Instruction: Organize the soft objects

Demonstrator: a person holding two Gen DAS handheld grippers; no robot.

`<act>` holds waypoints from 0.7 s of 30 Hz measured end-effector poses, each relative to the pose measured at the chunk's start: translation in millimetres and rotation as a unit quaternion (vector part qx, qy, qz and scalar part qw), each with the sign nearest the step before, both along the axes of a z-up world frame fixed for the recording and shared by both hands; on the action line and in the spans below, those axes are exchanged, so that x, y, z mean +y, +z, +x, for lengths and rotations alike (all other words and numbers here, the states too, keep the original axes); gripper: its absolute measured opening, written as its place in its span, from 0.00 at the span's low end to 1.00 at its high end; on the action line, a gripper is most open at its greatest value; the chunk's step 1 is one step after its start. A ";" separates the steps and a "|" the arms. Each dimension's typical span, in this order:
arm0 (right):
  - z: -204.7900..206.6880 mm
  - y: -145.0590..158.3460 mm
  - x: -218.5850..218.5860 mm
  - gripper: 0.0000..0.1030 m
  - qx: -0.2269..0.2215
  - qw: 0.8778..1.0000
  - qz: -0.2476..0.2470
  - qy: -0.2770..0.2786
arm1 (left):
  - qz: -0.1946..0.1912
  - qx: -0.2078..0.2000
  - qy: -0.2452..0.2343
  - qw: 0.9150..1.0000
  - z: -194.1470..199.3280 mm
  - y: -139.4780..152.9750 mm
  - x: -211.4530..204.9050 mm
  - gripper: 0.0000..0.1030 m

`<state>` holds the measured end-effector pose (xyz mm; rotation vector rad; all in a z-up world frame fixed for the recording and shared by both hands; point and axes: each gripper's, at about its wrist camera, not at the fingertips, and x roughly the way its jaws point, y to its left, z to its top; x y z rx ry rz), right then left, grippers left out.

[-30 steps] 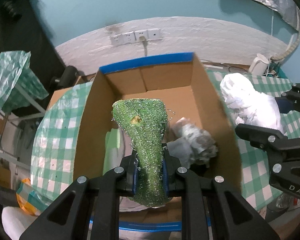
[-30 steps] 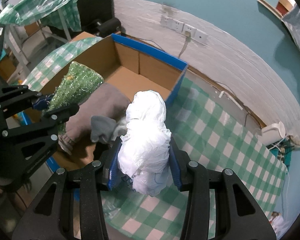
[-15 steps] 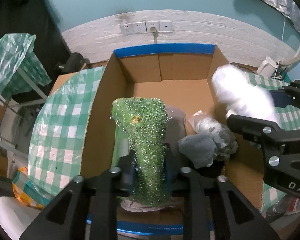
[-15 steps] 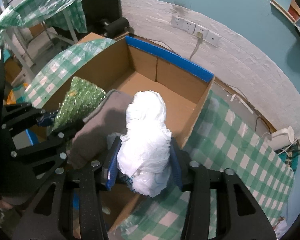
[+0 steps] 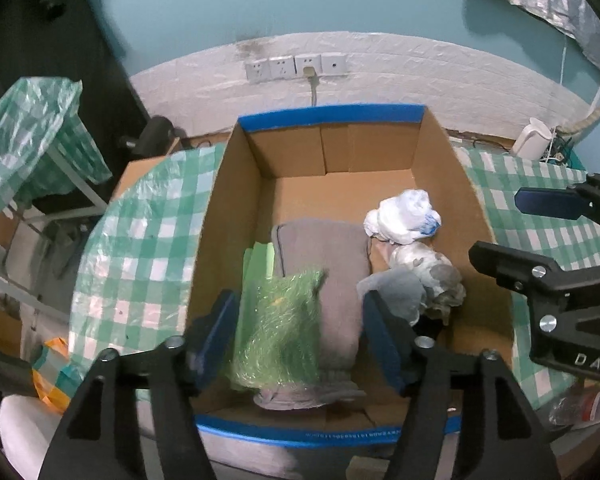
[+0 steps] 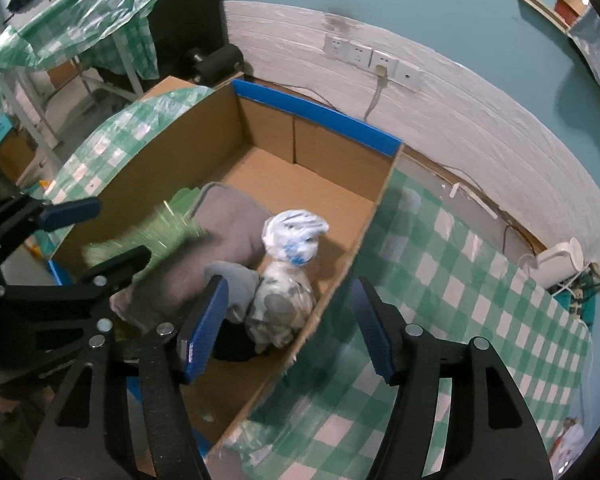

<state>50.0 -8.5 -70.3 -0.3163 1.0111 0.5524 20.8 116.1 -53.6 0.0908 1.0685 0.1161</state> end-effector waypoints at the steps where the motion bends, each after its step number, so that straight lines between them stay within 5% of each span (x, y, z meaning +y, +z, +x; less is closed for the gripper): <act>1: -1.1 0.9 -1.4 0.63 -0.001 1.000 0.001 -0.001 | 0.005 -0.004 -0.003 1.000 -2.4 3.4 -2.0 0.67; 8: -13.9 21.3 -24.1 0.67 -0.017 0.999 0.021 -0.021 | 0.020 -0.033 -0.018 0.999 -13.5 24.6 -10.7 0.68; 21: -29.7 39.9 -59.6 0.73 -0.046 0.998 0.034 -0.040 | 0.028 -0.076 -0.057 0.995 -24.7 49.2 -42.5 0.86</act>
